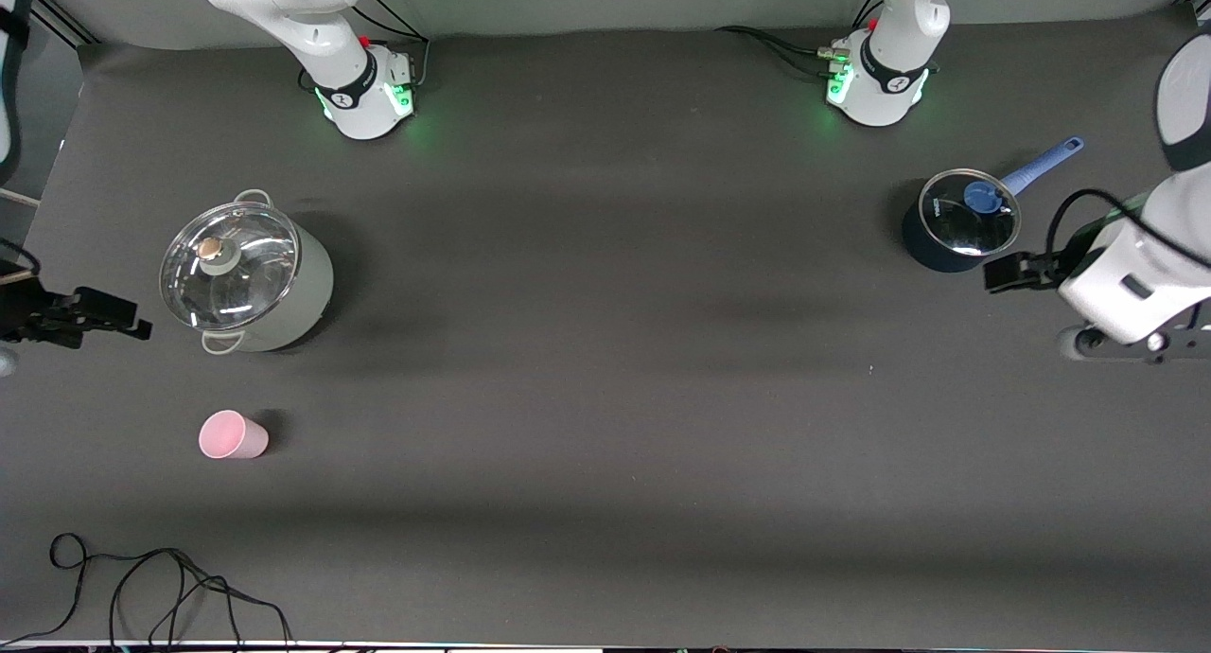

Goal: Transfer pink cup from left to right arm

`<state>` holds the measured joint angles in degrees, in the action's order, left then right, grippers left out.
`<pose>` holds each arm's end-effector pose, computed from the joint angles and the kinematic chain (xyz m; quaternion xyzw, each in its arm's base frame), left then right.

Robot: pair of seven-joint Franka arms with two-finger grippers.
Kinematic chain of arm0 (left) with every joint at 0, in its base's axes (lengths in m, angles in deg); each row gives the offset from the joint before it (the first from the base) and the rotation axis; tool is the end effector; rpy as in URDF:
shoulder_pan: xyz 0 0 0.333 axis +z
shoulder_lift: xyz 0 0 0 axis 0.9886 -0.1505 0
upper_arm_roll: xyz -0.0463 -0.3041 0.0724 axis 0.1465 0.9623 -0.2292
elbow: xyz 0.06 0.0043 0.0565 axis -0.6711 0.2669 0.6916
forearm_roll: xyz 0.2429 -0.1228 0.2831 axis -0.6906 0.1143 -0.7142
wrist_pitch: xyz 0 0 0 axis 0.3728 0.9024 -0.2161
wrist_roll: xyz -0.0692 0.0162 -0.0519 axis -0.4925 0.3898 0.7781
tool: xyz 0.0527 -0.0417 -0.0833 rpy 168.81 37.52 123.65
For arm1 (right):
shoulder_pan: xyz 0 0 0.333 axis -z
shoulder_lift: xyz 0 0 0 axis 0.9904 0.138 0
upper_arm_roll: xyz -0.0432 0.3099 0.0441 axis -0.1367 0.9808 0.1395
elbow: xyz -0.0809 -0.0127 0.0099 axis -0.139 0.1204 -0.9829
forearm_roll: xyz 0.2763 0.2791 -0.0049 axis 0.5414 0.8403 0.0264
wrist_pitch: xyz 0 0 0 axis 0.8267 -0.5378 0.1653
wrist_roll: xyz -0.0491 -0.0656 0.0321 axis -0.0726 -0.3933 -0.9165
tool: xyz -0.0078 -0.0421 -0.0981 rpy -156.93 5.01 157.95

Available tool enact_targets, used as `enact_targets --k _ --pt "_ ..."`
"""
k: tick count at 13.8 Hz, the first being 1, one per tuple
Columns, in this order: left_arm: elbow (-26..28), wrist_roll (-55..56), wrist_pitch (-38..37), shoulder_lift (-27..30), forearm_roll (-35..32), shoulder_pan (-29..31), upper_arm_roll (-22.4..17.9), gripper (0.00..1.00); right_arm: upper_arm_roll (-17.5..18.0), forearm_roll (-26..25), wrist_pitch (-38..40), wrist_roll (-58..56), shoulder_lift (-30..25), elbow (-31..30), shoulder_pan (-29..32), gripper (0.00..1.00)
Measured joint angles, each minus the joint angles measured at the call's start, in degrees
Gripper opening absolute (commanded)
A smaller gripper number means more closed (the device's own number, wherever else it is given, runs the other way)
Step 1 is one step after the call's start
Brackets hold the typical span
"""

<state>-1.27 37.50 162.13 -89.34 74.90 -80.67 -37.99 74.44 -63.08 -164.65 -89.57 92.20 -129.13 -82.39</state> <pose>0.6025 -0.0489 0.5779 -0.9956 0.0263 0.0776 0.0448 0.6122 -0.0704 0.5496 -0.9987 -0.0196 -0.0054 0.0463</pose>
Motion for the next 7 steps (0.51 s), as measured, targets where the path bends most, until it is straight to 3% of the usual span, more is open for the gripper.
enact_targets --k 4,7 --pt "11.25 -3.84 9.23 8.33 3.33 -1.82 -4.80 1.00 -0.13 -0.17 0.16 1.77 -5.86 -5.03 -0.90 0.99" --pt "12.45 -5.59 8.70 11.05 3.46 -2.43 -4.94 1.00 0.57 -0.19 0.16 5.46 -8.13 -6.84 -0.70 0.99"
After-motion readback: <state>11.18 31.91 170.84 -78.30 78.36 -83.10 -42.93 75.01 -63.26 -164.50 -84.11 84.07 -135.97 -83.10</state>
